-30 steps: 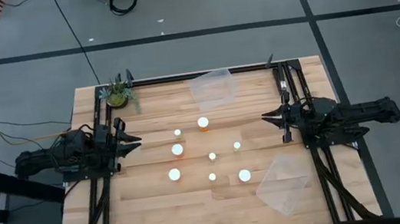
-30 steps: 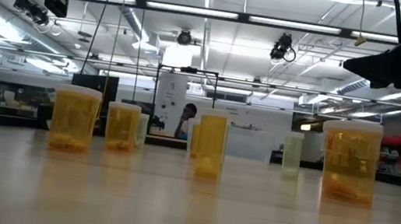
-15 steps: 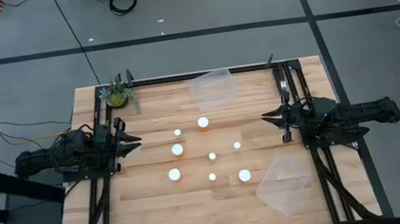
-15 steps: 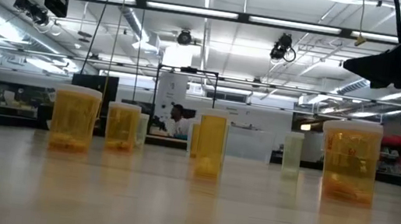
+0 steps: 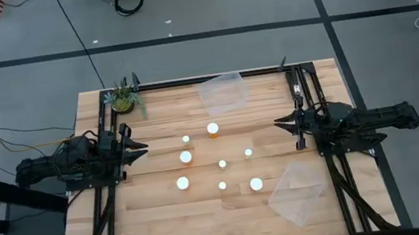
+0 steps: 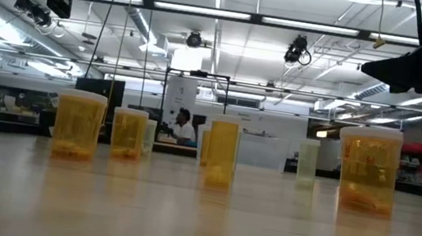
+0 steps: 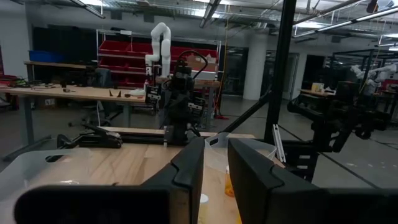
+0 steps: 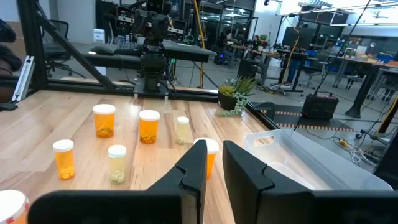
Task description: Pick and place medicine bottles into bin by pill shape (circle, oval)
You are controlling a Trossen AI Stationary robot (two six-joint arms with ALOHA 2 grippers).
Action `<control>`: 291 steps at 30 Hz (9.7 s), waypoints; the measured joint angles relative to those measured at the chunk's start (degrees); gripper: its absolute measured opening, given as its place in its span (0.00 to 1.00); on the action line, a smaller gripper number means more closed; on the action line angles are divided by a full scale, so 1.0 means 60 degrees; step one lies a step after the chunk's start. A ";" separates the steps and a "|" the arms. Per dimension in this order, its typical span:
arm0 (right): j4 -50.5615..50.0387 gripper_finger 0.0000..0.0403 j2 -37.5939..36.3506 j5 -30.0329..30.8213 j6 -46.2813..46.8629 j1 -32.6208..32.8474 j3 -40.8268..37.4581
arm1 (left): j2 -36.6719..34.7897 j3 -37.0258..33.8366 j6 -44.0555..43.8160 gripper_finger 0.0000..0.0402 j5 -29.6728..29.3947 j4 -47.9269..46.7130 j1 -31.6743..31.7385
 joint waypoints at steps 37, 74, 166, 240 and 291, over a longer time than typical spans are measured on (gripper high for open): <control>0.0000 0.15 0.0000 -0.0002 0.0000 -0.0002 -0.0002 | 0.0000 0.0000 -0.0004 0.21 0.0001 0.0001 -0.0002; 0.0756 0.15 0.0012 -0.0098 0.1506 0.0001 -0.0002 | 0.0000 0.0001 -0.0005 0.21 0.0003 -0.0001 -0.0001; 0.1695 0.29 1.3259 0.0466 0.2440 0.1380 0.5992 | -0.0004 0.0004 0.0000 0.21 0.0003 0.0002 -0.0002; -0.6353 0.56 1.6281 0.0098 0.0594 0.1175 1.3730 | 0.0000 0.0004 -0.0004 0.20 0.0003 -0.0005 0.0000; -0.3488 0.56 1.7225 -0.0746 -0.0215 0.1732 1.1343 | 0.0062 0.0000 -0.0004 0.20 -0.0004 -0.0067 0.0000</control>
